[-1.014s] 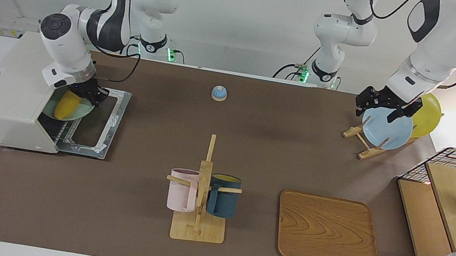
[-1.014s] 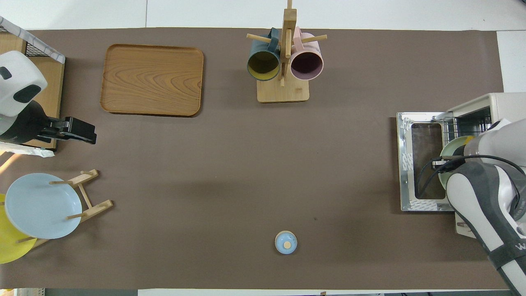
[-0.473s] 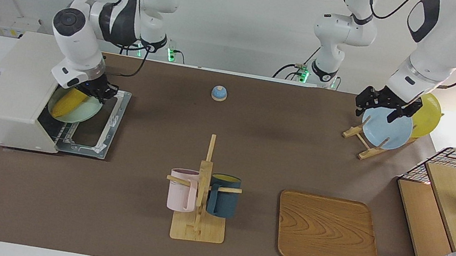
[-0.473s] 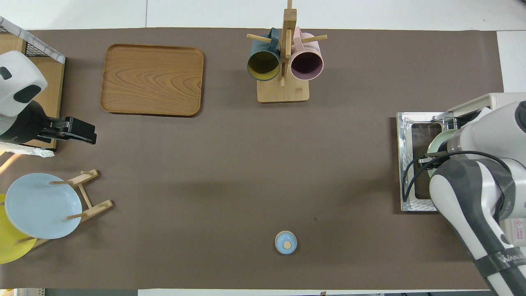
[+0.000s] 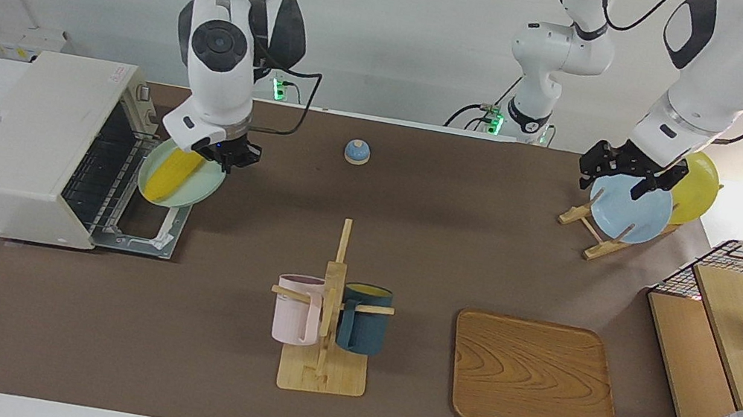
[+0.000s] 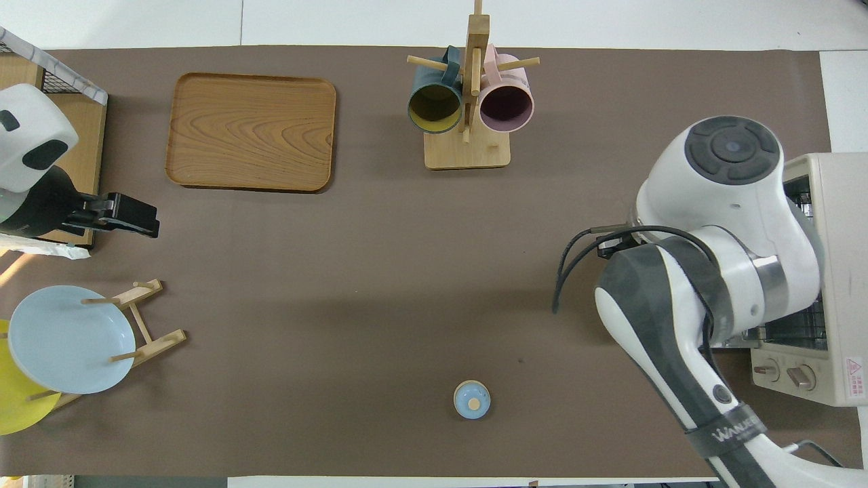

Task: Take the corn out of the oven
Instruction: 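Pull the green plate with corn out of the oven with the right gripper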

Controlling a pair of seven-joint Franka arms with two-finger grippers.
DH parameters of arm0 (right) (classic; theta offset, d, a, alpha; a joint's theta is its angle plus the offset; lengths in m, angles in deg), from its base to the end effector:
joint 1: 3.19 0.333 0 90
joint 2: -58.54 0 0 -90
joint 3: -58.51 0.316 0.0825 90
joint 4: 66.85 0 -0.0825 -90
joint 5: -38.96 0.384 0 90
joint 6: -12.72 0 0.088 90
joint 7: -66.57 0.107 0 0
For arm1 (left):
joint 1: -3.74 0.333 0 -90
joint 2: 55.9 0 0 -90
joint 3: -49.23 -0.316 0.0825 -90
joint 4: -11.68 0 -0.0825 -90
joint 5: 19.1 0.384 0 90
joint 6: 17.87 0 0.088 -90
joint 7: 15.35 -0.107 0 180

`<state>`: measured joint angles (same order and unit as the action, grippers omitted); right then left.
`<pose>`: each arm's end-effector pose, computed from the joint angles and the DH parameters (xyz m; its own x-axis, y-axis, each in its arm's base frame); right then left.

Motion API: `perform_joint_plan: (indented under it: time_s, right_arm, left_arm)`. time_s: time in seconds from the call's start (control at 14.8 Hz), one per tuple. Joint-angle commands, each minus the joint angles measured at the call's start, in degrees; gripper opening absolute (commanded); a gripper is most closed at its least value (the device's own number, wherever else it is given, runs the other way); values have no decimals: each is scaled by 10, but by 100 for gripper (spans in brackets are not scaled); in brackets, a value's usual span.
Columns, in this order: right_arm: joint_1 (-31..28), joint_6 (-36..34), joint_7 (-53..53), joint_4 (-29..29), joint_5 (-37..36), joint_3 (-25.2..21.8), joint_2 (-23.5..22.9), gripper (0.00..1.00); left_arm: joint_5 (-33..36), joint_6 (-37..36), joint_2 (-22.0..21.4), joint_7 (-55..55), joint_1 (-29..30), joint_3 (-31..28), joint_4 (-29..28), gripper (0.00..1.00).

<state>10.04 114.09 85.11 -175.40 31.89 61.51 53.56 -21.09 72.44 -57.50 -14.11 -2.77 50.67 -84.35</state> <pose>0.5393 0.1451 0.4405 0.9859 -0.0171 -0.1663 0.0116 -0.9854 0.1701 0.5372 -0.0789 0.5908 0.9906 -0.1162 -0.0726 -0.1142 -0.9929 0.0324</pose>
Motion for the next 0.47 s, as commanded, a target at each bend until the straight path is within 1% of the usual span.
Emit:
perform_joint_plan:
  time_s: [0.0, 0.14, 0.2, 0.27, 0.41]
  right_arm:
    - [56, -48, 73, 93, -4, -2, -60, 0]
    - [112, -101, 160, 195, 0, -1, -128, 0]
    - [134, -114, 201, 240, 0, -1, -163, 0]
    - [155, -122, 230, 271, -1, 2, -192, 0]
    - [187, -113, 276, 307, -2, 13, -232, 0]
  left_arm:
    - [9, -6, -5, 0, 4, 4, 1, 100]
    - [9, -6, -5, 0, 4, 4, 1, 100]
    - [9, -6, -5, 0, 4, 4, 1, 100]
    - [8, -6, -5, 0, 4, 5, 1, 100]
    - [9, -6, -5, 0, 4, 4, 1, 100]
